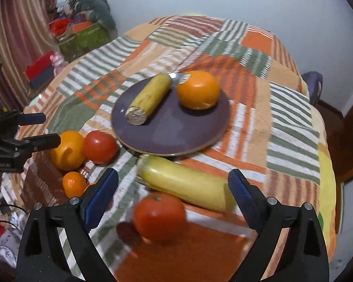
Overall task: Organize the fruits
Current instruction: 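Move right tool to the second corn cob while left tool approaches another large orange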
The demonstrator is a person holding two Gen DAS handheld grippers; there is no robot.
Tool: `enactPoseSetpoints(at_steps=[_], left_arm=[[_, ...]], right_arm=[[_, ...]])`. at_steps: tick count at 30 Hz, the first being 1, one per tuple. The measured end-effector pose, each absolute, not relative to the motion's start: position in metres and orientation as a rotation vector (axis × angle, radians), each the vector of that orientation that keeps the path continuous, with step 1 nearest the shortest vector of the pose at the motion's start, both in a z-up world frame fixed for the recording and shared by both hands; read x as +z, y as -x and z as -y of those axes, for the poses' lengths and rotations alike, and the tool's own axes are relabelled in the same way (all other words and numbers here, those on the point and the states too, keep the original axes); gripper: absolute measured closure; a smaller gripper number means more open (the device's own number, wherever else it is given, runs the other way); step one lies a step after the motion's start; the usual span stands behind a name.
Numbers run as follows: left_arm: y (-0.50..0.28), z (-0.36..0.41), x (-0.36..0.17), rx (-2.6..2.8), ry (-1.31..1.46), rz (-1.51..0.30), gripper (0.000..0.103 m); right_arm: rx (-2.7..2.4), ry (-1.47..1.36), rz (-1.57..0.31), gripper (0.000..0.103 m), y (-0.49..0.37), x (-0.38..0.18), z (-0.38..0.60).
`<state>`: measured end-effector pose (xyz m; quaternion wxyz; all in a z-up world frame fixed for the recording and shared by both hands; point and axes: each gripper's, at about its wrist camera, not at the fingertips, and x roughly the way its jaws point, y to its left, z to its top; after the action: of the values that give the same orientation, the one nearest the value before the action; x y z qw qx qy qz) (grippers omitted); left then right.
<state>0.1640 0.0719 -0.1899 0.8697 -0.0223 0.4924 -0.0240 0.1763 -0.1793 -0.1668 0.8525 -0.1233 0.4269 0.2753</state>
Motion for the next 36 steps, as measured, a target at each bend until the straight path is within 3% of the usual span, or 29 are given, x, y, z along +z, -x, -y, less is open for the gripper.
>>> enactPoseSetpoints(at_steps=[7,11,22,24,28,36], left_arm=[[-0.160,-0.072,-0.204,-0.050,0.056,-1.063,0.017],[-0.159,-0.070,-0.208,-0.054,0.056,-1.062,0.016],[-0.168,-0.058,-0.224,-0.080,0.054,-1.100,0.017],[-0.170,-0.058,-0.225,-0.084,0.064,-1.097,0.020],[-0.176,-0.059,-0.228,-0.110,0.108,-1.112,0.036],[-0.176,-0.061,-0.228,-0.122,0.130,-1.107,0.037]], right_arm=[[0.503,0.296,-0.923,0.012,-0.195,-0.184,0.174],[0.460,0.212,-0.943,0.022,-0.207,-0.180,0.199],[0.462,0.144,-0.991,0.021,-0.218,-0.176,0.242],[0.494,0.193,-0.992,0.021,-0.214,-0.175,0.241],[0.543,0.288,-1.007,0.021,-0.209,-0.181,0.238],[0.552,0.260,-1.008,0.021,-0.206,-0.172,0.248]])
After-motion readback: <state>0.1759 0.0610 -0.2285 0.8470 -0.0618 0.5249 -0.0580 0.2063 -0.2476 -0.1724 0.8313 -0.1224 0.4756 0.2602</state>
